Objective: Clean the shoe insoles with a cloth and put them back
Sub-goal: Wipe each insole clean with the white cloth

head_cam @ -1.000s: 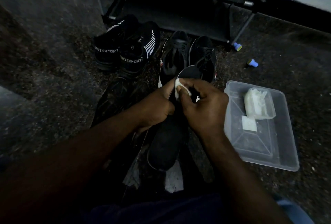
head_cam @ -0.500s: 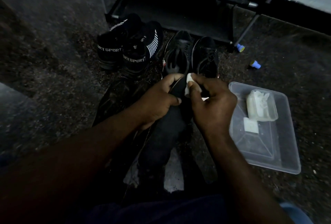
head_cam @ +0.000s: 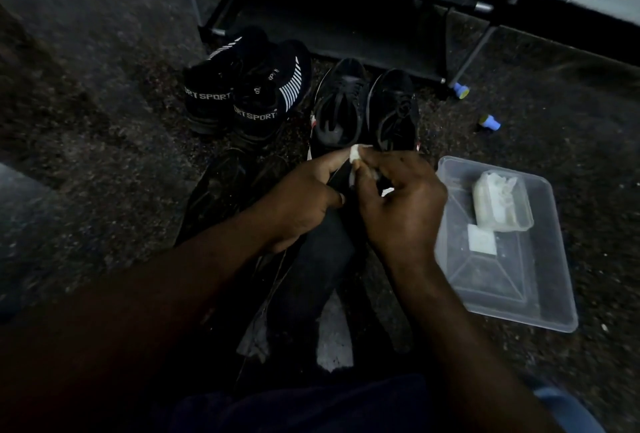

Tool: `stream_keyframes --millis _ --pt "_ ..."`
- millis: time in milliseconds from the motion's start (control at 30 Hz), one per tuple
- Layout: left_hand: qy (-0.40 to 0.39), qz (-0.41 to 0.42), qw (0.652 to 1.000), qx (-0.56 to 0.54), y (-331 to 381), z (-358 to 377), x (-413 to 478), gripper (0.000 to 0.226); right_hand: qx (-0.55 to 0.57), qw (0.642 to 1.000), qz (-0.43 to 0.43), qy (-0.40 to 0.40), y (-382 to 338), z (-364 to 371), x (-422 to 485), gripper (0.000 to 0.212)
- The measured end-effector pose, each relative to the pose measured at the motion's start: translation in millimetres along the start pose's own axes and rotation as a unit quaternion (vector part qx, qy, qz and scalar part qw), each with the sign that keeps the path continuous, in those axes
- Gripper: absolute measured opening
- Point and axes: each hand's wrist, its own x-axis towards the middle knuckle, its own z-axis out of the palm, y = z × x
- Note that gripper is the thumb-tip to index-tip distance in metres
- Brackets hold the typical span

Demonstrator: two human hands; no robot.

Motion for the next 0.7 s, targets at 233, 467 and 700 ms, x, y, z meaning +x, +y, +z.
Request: stream_keyframes --millis 233,467,700 --pt "-0.008 0.008 0.999 -0.032 4 2 -1 0.08 -0.04 0.998 0.044 0.022 12 -6 7 0.02" --pt "0.069 0.006 0.991 -0.113 5 -4 1 0.078 -0.022 0.998 0.055 -0.016 6 0 3 0.024" --pt "0.134 0.011 0.979 -0.153 11 -12 6 0.073 0.001 0.996 0.044 -0.071 1 4 -1 0.021"
